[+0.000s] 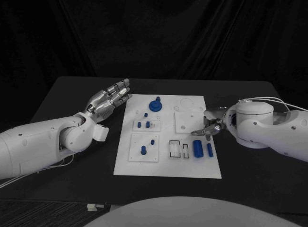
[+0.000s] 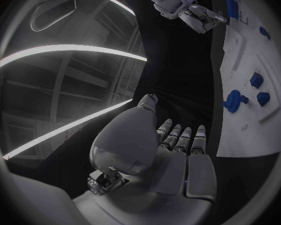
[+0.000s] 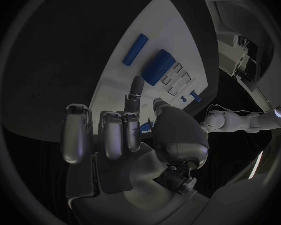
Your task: Assemble the parts on the task board
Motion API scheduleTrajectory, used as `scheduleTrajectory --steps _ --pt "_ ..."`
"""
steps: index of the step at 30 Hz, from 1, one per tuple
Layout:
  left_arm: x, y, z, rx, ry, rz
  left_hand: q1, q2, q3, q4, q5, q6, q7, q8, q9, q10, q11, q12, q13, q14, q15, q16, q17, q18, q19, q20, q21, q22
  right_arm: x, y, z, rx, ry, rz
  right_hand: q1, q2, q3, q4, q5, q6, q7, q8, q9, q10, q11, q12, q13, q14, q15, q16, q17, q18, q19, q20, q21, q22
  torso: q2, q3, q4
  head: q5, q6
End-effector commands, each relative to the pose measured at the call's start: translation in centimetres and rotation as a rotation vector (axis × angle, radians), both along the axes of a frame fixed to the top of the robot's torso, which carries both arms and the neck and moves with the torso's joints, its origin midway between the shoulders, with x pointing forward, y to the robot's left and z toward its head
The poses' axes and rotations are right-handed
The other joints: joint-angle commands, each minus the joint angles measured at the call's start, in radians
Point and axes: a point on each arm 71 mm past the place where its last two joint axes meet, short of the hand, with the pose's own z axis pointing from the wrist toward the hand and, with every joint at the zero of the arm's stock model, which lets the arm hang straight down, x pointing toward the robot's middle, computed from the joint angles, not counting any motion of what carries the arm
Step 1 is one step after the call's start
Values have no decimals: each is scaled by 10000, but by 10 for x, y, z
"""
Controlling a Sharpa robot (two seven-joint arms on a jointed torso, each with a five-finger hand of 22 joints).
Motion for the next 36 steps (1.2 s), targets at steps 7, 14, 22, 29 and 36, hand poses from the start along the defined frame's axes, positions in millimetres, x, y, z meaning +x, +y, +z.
scheduleTrajectory --steps 7,14,22,29,36 --pt "0 -1 1 -174 -109 -78 53 32 35 -43 51 -38 -70 36 4 7 95 50 14 -20 38 50 13 -122 -6 28 18 19 -5 -2 -11 -9 440 -280 136 -134 -90 32 -28 -367 139 -416 -86 1045 138 24 2630 1048 95 25 2630 -106 428 61 -15 2152 -6 -2 -6 34 -2" --pt "0 -1 0 -144 -75 -76 56 31 43 -50 52 -44 -76 34 3 8 115 53 14 -20 38 52 14 -122 -4 28 19 22 -6 -1 -14 92 505 -291 148 -175 -103 32 -25 -533 220 -637 -139 1045 209 24 2630 1048 153 25 2630 -94 402 112 -68 2135 -6 -1 2 2 -2" --pt "0 -1 -1 -116 8 -128 59 28 51 -60 52 -59 -86 30 0 9 142 63 15 -19 41 56 15 -122 -3 31 20 23 -8 0 -16 96 630 -211 33 -691 -88 66 35 -695 333 -941 -175 1045 319 24 2630 1048 251 25 2630 -85 387 212 -113 2123 -1 -1 -2 -6 -2" --pt "0 -1 -1 -110 69 -181 60 26 60 -69 53 -79 -98 25 -2 8 168 62 14 -20 49 54 14 -125 -3 35 20 22 -10 1 -19 84 801 -171 5 -902 -38 71 23 -708 348 -982 -127 1045 333 24 2630 1048 265 25 2630 -78 378 232 -142 2114 -1 -2 0 2 -2" --pt "0 -1 -2 -88 128 -208 60 26 60 -69 53 -79 -98 25 -2 8 168 62 14 -20 49 54 14 -125 -3 35 20 22 -12 2 -24 133 960 -122 -155 -1223 -167 87 6 -618 312 -853 245 1045 314 24 2630 1048 257 25 2630 -79 388 237 -137 2119 0 -1 -1 27 -2"
